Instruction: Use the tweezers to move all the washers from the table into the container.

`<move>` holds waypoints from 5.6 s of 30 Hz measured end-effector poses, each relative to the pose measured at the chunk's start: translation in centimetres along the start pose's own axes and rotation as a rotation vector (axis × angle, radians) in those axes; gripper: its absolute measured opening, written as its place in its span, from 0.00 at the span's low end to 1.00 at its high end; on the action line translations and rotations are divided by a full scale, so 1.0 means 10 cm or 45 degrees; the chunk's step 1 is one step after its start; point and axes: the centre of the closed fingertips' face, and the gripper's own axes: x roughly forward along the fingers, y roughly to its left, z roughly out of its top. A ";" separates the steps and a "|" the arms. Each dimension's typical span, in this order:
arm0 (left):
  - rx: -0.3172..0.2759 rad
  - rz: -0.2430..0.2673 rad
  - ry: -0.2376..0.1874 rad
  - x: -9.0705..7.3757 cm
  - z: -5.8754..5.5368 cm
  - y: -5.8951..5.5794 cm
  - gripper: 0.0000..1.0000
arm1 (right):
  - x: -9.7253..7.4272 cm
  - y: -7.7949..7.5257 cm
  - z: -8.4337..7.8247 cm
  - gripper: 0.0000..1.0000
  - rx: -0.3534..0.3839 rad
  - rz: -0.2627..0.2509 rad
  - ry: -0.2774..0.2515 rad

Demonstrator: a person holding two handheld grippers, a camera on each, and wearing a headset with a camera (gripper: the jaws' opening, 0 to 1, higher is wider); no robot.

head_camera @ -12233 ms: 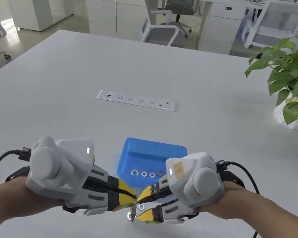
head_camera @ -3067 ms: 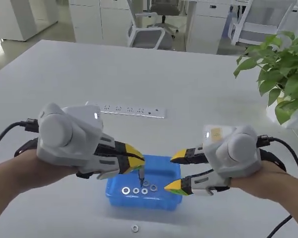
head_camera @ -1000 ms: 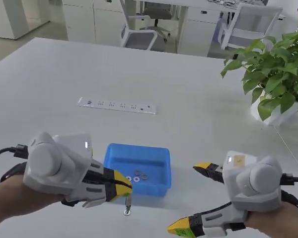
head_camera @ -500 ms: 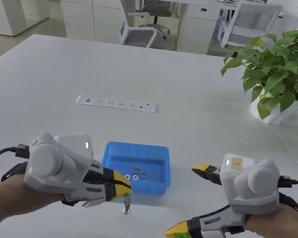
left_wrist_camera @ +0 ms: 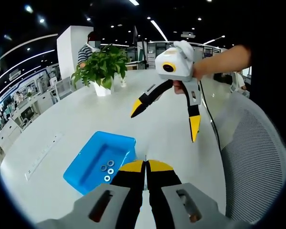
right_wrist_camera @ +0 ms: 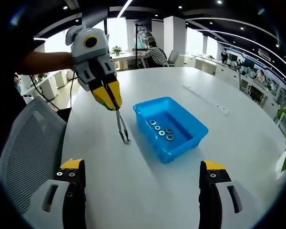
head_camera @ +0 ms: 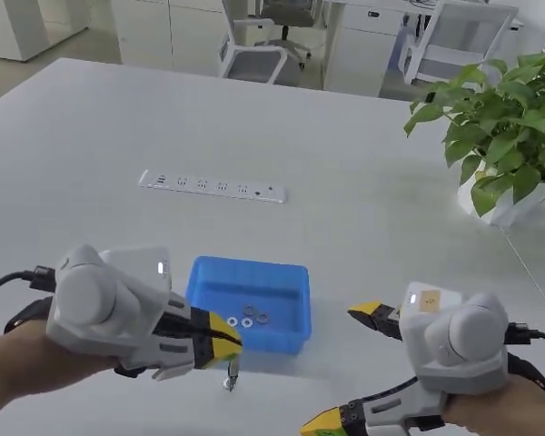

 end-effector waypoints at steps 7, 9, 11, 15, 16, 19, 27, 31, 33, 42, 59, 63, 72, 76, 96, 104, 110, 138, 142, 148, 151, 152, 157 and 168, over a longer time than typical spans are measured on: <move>0.009 -0.015 0.001 -0.01 -0.01 0.00 0.05 | 0.03 0.04 0.03 0.95 -0.033 0.029 -0.017; 0.011 -0.022 0.001 -0.01 -0.01 -0.01 0.05 | 0.05 0.06 0.04 0.91 -0.062 0.046 -0.011; 0.012 -0.030 0.000 -0.01 0.00 -0.02 0.05 | 0.07 0.12 0.05 0.84 -0.117 0.089 -0.013; 0.014 -0.043 -0.001 0.00 0.00 -0.02 0.05 | 0.12 0.18 0.07 0.75 -0.192 0.145 -0.017; 0.015 -0.046 0.000 0.00 0.00 -0.01 0.05 | 0.15 0.20 0.07 0.73 -0.209 0.159 -0.014; 0.015 -0.060 0.005 -0.01 -0.01 -0.01 0.05 | 0.21 0.21 0.09 0.68 -0.255 0.191 -0.012; 0.011 -0.081 0.012 -0.01 -0.01 -0.01 0.05 | 0.36 0.31 0.10 0.48 -0.456 0.305 0.031; 0.003 -0.088 0.008 -0.01 -0.01 -0.01 0.05 | 0.46 0.34 0.10 0.40 -0.516 0.344 0.052; 0.000 -0.094 0.007 -0.01 -0.02 -0.01 0.05 | 0.52 0.35 0.12 0.38 -0.525 0.356 0.051; -0.006 -0.115 0.009 -0.03 -0.02 -0.02 0.05 | 0.74 0.39 0.19 0.28 -0.578 0.423 0.053; 0.001 -0.159 0.017 -0.01 -0.02 -0.01 0.05 | 0.98 0.46 0.22 0.12 -0.617 0.491 0.060; 0.000 -0.159 0.018 -0.01 -0.02 0.00 0.05 | 0.99 0.47 0.21 0.10 -0.623 0.494 0.066; 0.003 -0.163 0.019 0.00 -0.02 -0.02 0.05 | 0.99 0.47 0.21 0.08 -0.575 0.484 0.068; 0.006 -0.161 0.020 0.00 -0.01 -0.01 0.05 | 0.99 0.46 0.21 0.07 -0.543 0.482 0.067; 0.017 -0.144 0.057 0.00 -0.07 0.00 0.06 | 1.00 0.47 0.21 0.07 -0.520 0.484 0.079; 0.019 -0.138 0.078 -0.02 -0.12 0.00 0.11 | 0.99 0.47 0.26 0.07 -0.512 0.482 0.075; 0.010 -0.088 0.030 -0.09 -0.08 0.05 0.21 | 0.93 0.46 0.35 0.07 -0.519 0.476 0.068; -0.253 0.158 -0.148 -0.42 -0.08 0.08 0.74 | 0.59 0.24 0.84 0.08 -0.582 0.411 0.054; -0.260 0.177 -0.141 -0.44 -0.07 0.06 0.81 | 0.55 0.14 0.91 0.08 -0.583 0.389 0.045; -0.280 0.192 -0.128 -0.47 -0.09 0.06 0.85 | 0.53 -0.02 1.00 0.08 -0.594 0.358 0.040; -0.275 0.200 -0.133 -0.49 -0.08 0.06 0.86 | 0.54 -0.12 1.04 0.08 -0.598 0.338 0.036; -0.279 0.202 -0.137 -0.50 -0.08 0.06 0.87 | 0.54 -0.15 1.05 0.08 -0.596 0.336 0.035; -0.283 0.213 -0.142 -0.53 -0.07 0.08 0.89 | 0.58 -0.24 1.06 0.08 -0.598 0.323 0.038; -0.301 0.234 -0.151 -0.58 -0.07 0.13 0.96 | 0.75 -0.38 1.02 0.08 -0.619 0.327 0.032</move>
